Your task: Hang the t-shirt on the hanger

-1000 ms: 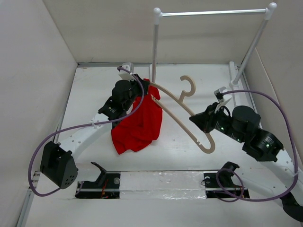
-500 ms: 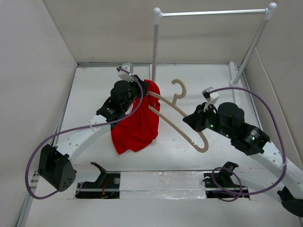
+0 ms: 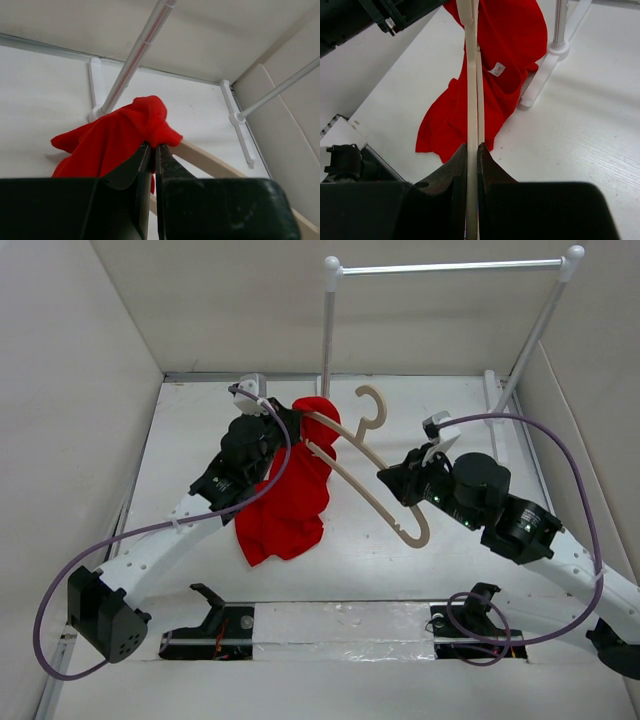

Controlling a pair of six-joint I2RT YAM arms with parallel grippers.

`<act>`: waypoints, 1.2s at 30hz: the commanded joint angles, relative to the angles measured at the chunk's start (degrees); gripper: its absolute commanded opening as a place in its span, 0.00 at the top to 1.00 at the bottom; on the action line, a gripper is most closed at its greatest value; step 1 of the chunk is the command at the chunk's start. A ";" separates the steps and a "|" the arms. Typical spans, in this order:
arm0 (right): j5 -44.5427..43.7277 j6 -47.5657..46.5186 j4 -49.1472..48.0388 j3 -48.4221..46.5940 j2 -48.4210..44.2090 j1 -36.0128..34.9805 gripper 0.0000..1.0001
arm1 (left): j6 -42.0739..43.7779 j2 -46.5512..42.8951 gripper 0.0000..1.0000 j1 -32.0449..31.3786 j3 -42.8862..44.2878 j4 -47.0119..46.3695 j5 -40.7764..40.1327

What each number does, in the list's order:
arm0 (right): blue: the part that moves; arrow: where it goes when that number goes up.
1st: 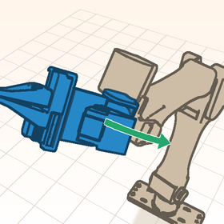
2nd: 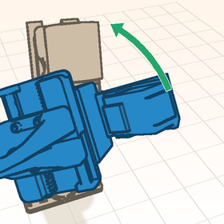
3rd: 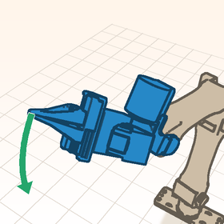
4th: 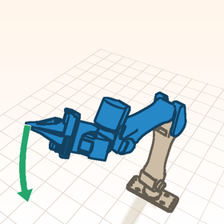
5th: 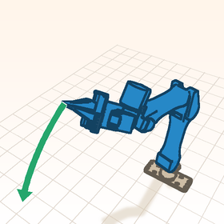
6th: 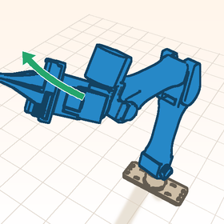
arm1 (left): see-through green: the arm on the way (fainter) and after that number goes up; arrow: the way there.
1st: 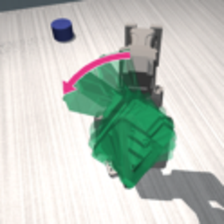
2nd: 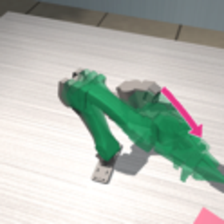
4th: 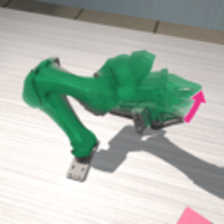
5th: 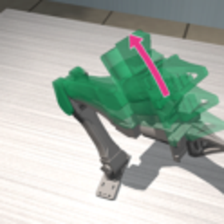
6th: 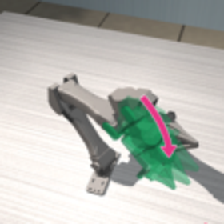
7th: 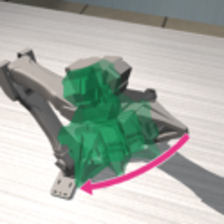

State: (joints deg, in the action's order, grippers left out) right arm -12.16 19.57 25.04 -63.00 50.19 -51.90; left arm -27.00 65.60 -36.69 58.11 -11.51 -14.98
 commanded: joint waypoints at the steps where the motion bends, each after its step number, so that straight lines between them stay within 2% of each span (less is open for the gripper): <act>1: -6.03 -1.38 -4.39 -5.19 -1.15 -1.27 1.00 | 0.99 -2.58 1.00 -0.32 2.62 -0.36 -5.84; 14: -11.47 0.38 3.35 -5.02 -4.23 -3.30 1.00 | 2.48 -6.19 1.00 -0.32 5.52 -1.85 -8.49; 16: -12.88 0.03 3.61 -5.46 -4.58 -3.30 1.00 | 2.13 -6.28 1.00 -0.32 5.96 -1.59 -6.38; 20: -13.15 -1.55 -1.73 -5.55 -3.53 -3.30 1.00 | -0.15 -6.19 1.00 -0.32 4.92 -1.94 -1.81; 25: -8.68 -2.96 -10.08 -5.29 2.87 -3.30 1.00 | 0.10 -6.54 1.00 -0.32 3.85 -3.70 3.29; 28: -5.68 -2.70 -9.92 -6.96 5.26 -5.84 1.00 | 1.16 -6.98 1.00 -0.32 5.79 -1.33 1.28; 33: 0.02 -0.86 -8.17 -3.89 0.97 -7.25 1.00 | 3.01 -8.21 1.00 -0.32 6.49 -0.18 -3.64; 36: 3.28 -0.06 -3.34 -2.57 -2.37 -7.25 1.00 | 2.92 -8.04 1.00 -0.32 6.58 0.17 -4.44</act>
State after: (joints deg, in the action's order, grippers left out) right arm -13.41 18.44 21.89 -65.71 52.38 -58.70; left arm -25.17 59.46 -36.75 61.01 -8.60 -17.34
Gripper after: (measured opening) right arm 0.126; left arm 0.021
